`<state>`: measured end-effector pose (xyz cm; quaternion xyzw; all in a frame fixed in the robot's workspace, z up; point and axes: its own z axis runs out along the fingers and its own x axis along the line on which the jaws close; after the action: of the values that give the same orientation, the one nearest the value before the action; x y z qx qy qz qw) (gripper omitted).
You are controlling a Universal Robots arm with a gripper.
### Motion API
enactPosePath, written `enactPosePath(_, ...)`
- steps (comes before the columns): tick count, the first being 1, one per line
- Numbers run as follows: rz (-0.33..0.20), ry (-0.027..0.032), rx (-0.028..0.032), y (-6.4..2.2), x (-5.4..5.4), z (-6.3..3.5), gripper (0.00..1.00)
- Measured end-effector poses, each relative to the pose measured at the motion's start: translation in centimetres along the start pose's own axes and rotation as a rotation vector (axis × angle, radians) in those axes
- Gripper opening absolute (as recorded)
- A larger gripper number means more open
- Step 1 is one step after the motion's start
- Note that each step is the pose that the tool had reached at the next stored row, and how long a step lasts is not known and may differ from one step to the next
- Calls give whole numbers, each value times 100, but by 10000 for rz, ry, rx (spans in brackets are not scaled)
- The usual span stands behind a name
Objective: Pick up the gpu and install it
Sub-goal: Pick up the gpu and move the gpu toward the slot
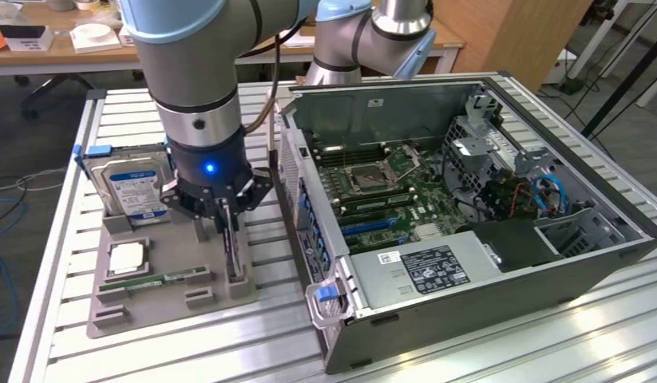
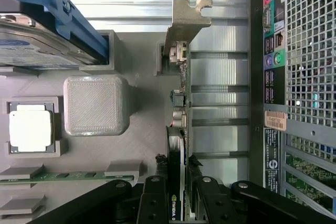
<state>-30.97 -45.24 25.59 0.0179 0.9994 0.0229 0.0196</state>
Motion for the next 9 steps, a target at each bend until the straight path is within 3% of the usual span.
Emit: enactPosePath(9, 0, 0, 0, 3, -3, -66, 26)
